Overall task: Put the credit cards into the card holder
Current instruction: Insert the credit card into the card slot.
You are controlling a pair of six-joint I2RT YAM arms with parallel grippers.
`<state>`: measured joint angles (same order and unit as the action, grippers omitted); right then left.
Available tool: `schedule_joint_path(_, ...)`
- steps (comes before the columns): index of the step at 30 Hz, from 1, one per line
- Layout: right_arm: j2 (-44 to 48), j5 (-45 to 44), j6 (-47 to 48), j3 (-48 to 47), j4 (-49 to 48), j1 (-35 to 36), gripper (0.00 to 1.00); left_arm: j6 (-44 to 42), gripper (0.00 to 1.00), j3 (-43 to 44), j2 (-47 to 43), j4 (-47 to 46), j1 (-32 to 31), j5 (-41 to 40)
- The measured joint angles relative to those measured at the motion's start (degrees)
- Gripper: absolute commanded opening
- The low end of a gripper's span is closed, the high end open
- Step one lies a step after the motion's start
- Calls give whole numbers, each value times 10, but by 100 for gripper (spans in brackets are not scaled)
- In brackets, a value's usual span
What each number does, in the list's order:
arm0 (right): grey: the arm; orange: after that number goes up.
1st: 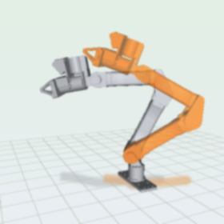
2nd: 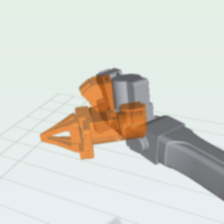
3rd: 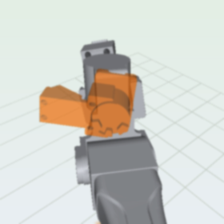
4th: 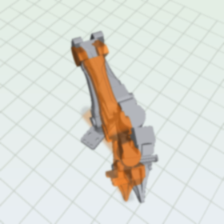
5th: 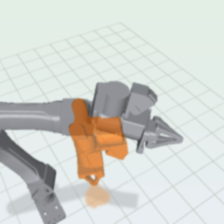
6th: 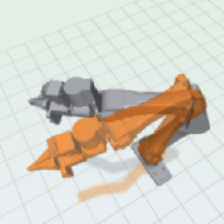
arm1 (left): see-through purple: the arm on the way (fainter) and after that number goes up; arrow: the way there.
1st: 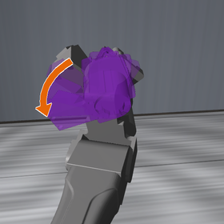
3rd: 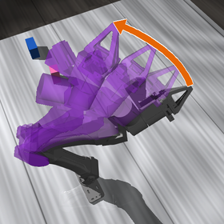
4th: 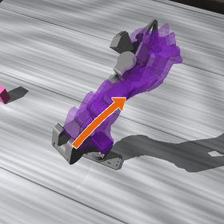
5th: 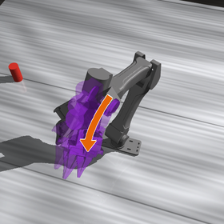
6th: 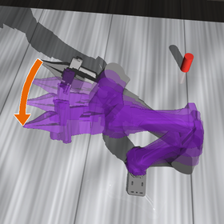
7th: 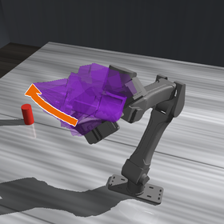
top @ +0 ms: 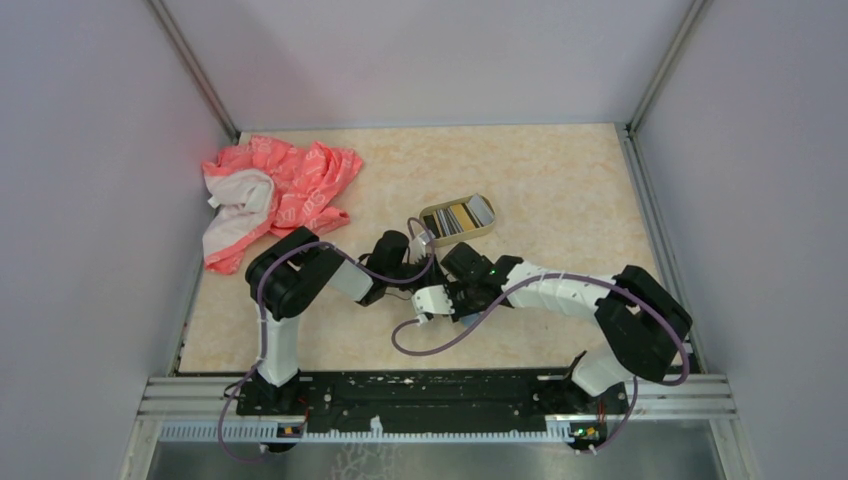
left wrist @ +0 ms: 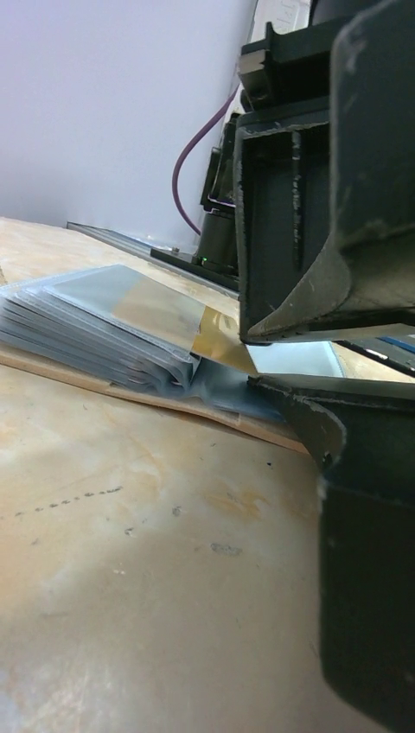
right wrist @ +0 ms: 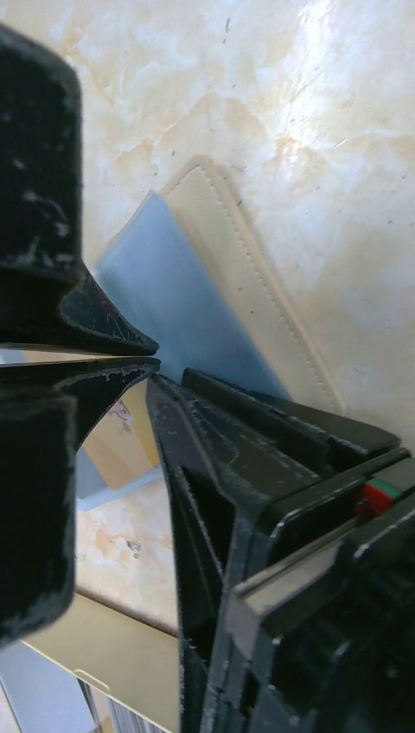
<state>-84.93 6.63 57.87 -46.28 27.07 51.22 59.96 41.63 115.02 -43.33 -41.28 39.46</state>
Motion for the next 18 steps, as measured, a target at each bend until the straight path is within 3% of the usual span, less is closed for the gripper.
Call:
schedule_joint_path(12, 2, -44, -7, -5, 9, -14, 4, 0, 29, 3, 2, 1, 0, 2)
schedule_joint_path(18, 21, 39, 6, -8, 35, -19, 4, 0, 25, 3, 2, 0, 0, 2)
